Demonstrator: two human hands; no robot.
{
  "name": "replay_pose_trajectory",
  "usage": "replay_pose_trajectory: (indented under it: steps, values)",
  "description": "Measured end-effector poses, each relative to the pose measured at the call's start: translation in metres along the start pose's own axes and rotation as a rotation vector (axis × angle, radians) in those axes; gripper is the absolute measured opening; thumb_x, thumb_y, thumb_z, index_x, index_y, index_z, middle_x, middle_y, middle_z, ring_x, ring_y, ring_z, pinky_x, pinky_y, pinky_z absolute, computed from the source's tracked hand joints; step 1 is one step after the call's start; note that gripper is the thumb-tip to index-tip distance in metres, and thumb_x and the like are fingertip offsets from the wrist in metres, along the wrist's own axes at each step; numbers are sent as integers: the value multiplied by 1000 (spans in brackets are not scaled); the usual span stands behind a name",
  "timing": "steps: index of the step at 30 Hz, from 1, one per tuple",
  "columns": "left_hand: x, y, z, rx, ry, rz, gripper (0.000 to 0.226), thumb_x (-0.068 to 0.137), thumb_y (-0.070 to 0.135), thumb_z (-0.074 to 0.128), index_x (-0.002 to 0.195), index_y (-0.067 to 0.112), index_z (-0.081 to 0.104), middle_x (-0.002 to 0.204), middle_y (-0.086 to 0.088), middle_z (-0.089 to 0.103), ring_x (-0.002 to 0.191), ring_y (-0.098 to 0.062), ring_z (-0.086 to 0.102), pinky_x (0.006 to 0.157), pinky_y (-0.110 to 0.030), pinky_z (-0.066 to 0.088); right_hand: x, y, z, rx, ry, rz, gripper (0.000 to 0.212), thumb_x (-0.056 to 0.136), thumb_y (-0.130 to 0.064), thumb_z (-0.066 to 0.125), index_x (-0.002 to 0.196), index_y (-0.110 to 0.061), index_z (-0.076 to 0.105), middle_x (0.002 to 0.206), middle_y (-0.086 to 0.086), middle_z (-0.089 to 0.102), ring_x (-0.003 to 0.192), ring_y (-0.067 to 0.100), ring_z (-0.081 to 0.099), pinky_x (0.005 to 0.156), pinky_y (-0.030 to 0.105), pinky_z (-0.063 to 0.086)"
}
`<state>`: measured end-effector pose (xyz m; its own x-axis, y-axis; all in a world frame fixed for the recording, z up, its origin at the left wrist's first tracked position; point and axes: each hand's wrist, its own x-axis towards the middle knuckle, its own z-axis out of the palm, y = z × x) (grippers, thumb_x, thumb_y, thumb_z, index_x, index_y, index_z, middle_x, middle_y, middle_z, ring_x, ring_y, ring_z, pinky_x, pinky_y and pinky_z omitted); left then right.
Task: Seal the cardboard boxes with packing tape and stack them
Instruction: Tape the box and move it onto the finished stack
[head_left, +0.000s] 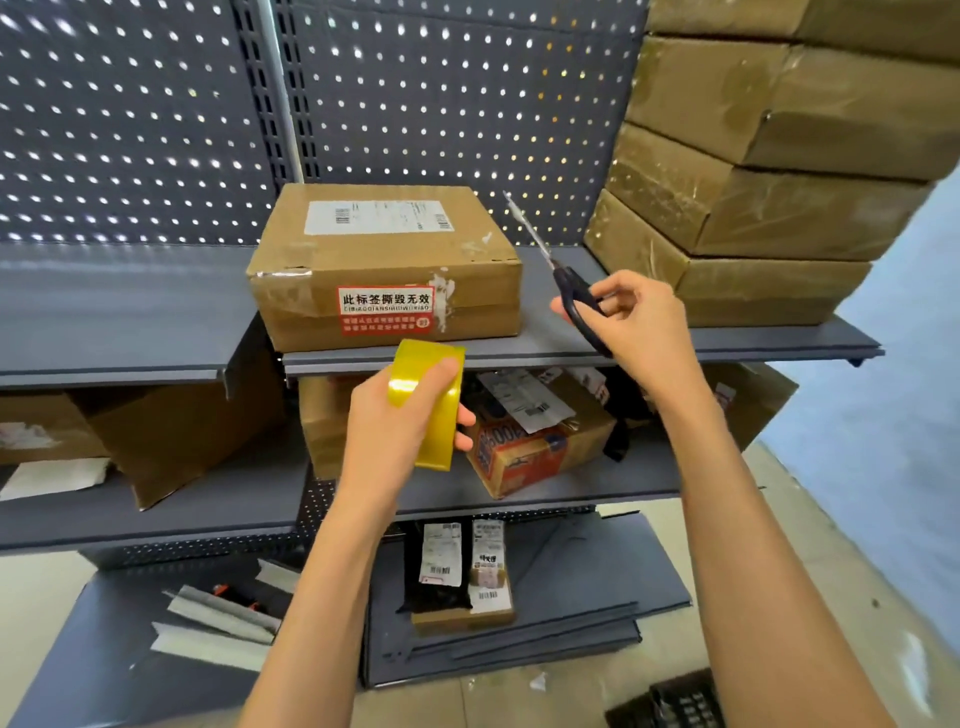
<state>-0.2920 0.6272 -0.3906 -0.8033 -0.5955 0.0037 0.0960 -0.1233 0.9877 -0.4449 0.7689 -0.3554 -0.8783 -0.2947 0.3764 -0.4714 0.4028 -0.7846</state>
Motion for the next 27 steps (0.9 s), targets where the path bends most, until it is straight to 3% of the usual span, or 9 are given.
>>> replay_pose_trajectory:
  steps: [3, 5, 7, 12, 20, 22, 24, 26, 27]
  values:
    - [2, 1, 7, 22, -42, 18, 17, 90, 22, 61, 76, 12, 59, 54, -7, 65, 40, -19, 57, 47, -27, 50, 11, 15, 3, -84, 31, 80, 26, 84, -32, 72, 94, -11, 61, 73, -7, 59, 65, 3, 52, 53, 11, 37]
    - [4, 1, 11, 38, -68, 28, 19, 90, 22, 61, 75, 12, 58, 54, -7, 65, 41, -19, 58, 48, -27, 50, 18, 24, 9, -149, 24, 131, 27, 88, -24, 66, 104, -3, 61, 90, 5, 65, 83, 15, 58, 68, 20, 40]
    - [6, 0, 15, 53, -82, 29, 20, 89, 22, 61, 75, 10, 58, 54, -8, 65, 41, -20, 58, 48, -28, 50, 26, 32, 17, -259, 13, 176, 25, 90, -19, 63, 104, 2, 59, 101, 15, 64, 94, 26, 57, 69, 28, 37]
    - [12, 1, 24, 62, -102, 24, 20, 90, 20, 61, 73, 10, 57, 53, -7, 64, 40, -19, 57, 44, -25, 49, 40, 44, 31, -524, -17, 145, 17, 92, -11, 58, 101, 3, 61, 106, 21, 60, 94, 33, 56, 67, 31, 35]
    - [18, 3, 30, 59, -124, 63, 19, 89, 20, 60, 75, 9, 56, 54, -8, 64, 41, -19, 57, 46, -27, 49, 44, 48, 33, -684, -87, 10, 23, 96, -18, 54, 109, 0, 63, 110, 18, 60, 107, 34, 52, 71, 31, 33]
    - [18, 3, 30, 54, -127, 80, 19, 85, 23, 62, 75, 8, 56, 54, -9, 64, 41, -19, 57, 46, -28, 49, 39, 41, 31, -600, -22, -88, 24, 98, -18, 50, 110, -4, 65, 109, 16, 61, 103, 32, 54, 74, 33, 37]
    - [16, 3, 30, 49, -126, 95, 21, 80, 27, 62, 74, 9, 57, 54, -9, 64, 41, -19, 57, 46, -28, 49, 31, 27, 29, -353, 20, -176, 23, 98, -20, 50, 97, -6, 69, 96, 13, 65, 89, 27, 59, 73, 35, 43]
    - [15, 2, 29, 43, -125, 110, 20, 78, 29, 62, 74, 9, 57, 53, -9, 63, 40, -20, 57, 44, -27, 49, 21, 7, 30, -92, -125, -178, 35, 97, -33, 52, 87, -4, 69, 86, 14, 69, 77, 22, 60, 68, 36, 44]
    - [13, 3, 28, 46, -129, 118, 21, 77, 30, 62, 75, 9, 57, 53, -9, 63, 40, -20, 57, 44, -26, 49, 15, -3, 32, -20, -254, -144, 49, 95, -46, 50, 92, 0, 70, 91, 19, 69, 79, 24, 62, 73, 36, 46]
